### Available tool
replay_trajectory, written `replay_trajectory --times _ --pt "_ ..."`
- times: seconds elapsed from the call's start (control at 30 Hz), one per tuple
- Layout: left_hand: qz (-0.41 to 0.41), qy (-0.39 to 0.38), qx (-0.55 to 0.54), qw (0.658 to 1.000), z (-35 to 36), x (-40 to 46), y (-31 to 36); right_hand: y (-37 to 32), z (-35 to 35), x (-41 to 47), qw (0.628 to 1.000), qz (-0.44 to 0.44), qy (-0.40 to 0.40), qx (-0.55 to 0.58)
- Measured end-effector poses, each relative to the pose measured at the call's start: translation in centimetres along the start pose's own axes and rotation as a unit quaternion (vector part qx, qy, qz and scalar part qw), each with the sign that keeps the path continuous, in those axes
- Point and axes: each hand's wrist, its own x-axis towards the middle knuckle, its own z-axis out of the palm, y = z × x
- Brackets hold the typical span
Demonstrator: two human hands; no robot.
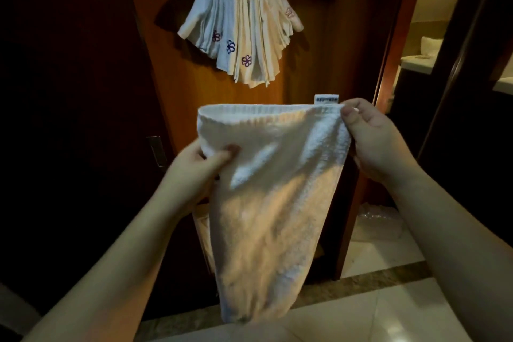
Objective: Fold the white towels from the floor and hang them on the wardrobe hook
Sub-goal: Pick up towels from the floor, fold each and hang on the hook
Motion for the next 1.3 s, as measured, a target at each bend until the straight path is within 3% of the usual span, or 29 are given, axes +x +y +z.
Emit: replay_trajectory --times 0.07,0.17,0.27,0.37,0.47,0.5,0.57,0.63,0.67,0.83,0.97,1.03,1.2,1.3 --pt "-0.015 0.051 0.093 0.994 0.3 -0.6 -1.0 0.4 0.6 -0.5 0.996 -0.022 0.041 -0.077" --pt "0.022 0.089 0.093 0.991 0.5 -0.7 -0.7 0.9 0.9 -0.9 0.991 -0.026 0.08 -0.104" --pt "0.057 0.091 0.063 0.992 0.9 -0.8 0.1 0.4 1.1 -0.7 0.993 -0.015 0.097 -0.069" --pt "0.035 0.132 0.063 0.989 1.0 -0.6 0.0 -0.4 1.3 -0.6 0.996 -0.002 0.084 -0.041" --pt "-0.013 0.129 0.046 0.991 1.2 -0.2 -0.1 0.3 1.7 -0.3 0.987 0.084 0.075 0.111" --pt "-0.031 0.114 0.03 0.993 1.5 -0.2 -0.2 1.2 2.0 -0.6 0.967 0.153 0.048 0.2" --pt "-0.067 0.09 0.017 0.993 1.8 -0.2 -0.6 3.7 2.6 -2.2 0.888 0.269 -0.064 0.368" --pt "-0.103 0.072 0.013 0.992 2.0 -0.4 -1.6 5.7 3.3 -4.8 0.822 0.312 -0.148 0.452" --pt "-0.118 0.064 0.011 0.991 2.0 -0.5 -2.1 6.3 3.4 -5.7 0.817 0.317 -0.16 0.454" --pt "-0.206 0.019 -0.089 0.974 0.1 -1.5 -3.4 7.4 2.7 -6.1 0.856 0.284 -0.139 0.409" --pt "-0.214 -0.03 -0.106 0.971 -0.5 -2.3 -4.4 7.4 3.0 -5.8 0.878 0.278 -0.152 0.36" --pt "-0.215 -0.013 -0.104 0.971 -0.5 -2.4 -4.8 7.4 3.2 -5.4 0.903 0.271 -0.128 0.31" --pt "-0.202 0.037 -0.092 0.974 -0.1 -2.5 -6.4 6.4 4.6 -5.7 0.975 0.215 -0.046 0.043" --pt "-0.166 0.109 -0.018 0.98 1.3 -3.7 -7.2 5.9 6.7 -7.0 0.98 0.157 0.036 -0.119"
